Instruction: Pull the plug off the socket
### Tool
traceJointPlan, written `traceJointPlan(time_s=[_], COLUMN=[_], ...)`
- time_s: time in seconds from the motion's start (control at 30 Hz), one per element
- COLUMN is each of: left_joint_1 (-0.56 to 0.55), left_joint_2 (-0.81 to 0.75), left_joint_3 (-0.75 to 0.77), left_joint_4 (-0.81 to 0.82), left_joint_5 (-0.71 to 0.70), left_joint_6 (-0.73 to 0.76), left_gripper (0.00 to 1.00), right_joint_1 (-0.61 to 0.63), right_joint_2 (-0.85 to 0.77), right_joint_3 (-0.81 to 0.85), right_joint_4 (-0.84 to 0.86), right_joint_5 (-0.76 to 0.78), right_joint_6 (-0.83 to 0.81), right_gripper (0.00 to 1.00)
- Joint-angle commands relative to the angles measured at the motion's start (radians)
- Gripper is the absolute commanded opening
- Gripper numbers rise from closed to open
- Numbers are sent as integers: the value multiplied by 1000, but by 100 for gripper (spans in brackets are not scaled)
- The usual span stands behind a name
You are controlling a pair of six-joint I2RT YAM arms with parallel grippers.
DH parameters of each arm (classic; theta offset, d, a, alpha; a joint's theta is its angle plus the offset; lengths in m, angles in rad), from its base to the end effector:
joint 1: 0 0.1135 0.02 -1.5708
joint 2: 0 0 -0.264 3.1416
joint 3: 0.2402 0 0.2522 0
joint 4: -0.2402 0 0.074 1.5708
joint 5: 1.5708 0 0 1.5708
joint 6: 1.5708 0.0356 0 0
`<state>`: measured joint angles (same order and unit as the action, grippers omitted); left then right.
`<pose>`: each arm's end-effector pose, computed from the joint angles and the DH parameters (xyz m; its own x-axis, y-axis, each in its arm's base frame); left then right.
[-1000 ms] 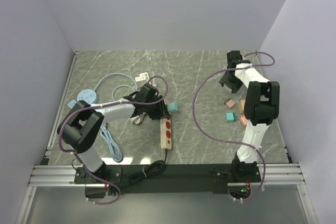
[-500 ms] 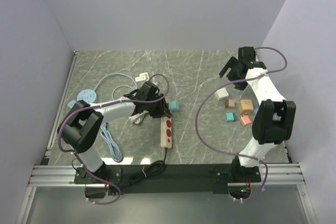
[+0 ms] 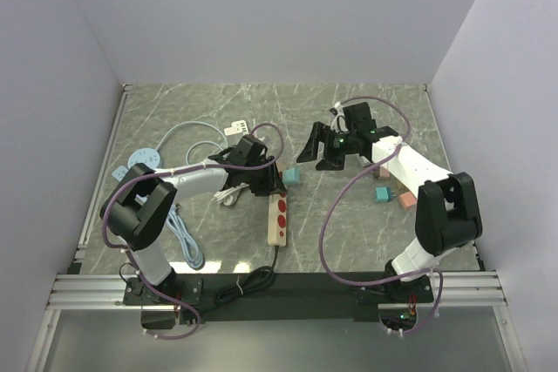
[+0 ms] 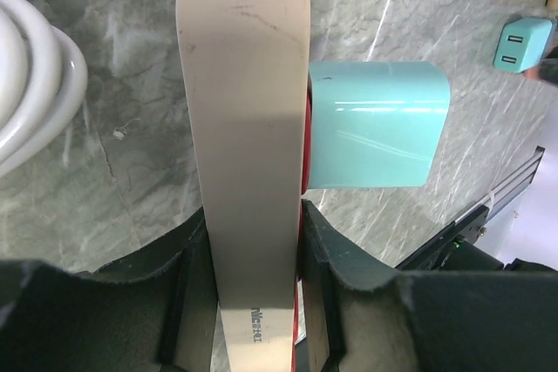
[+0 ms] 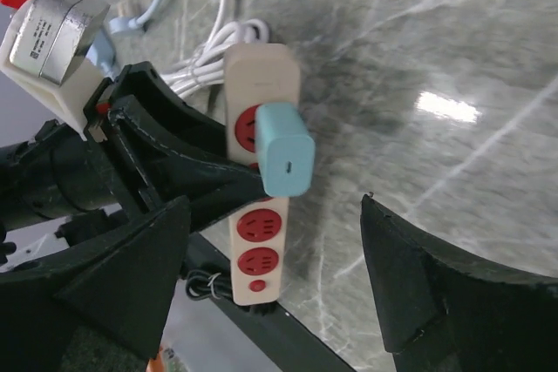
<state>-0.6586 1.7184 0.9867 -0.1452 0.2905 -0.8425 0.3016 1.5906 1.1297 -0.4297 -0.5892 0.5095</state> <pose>0.2708 -0.2225 0.1725 -0.9504 -0.1687 -0.2613 0.0330 0.7808 -0.6239 0.3154 0.1188 0.2417 -0.9313 0.1350 -0.3383 -0.1448 0.7150 0.6839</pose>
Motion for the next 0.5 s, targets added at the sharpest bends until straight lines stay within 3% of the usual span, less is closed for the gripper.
traceJointPlan(time_s=[0.0, 0.3, 0.4, 0.47], left_joint_1=[-13, -41, -45, -45], left_joint_2=[-31, -40, -48, -52], left_joint_3=[50, 53, 56, 59], left_joint_4=[39, 52, 45, 44], left_joint_5=[39, 36, 33, 29], left_joint_6=[13, -6, -6, -6], left_gripper=[1, 1, 1, 1], right_joint_1=[22, 103, 111, 113], right_joint_2=[40, 149, 169, 184], right_joint_3=[1, 68, 70, 70], right_joint_4=[80, 8, 8, 11], right_joint_5=[-75, -44, -43, -66], right_joint_6=[4, -29, -23, -22], right_gripper=[84, 79, 73, 60])
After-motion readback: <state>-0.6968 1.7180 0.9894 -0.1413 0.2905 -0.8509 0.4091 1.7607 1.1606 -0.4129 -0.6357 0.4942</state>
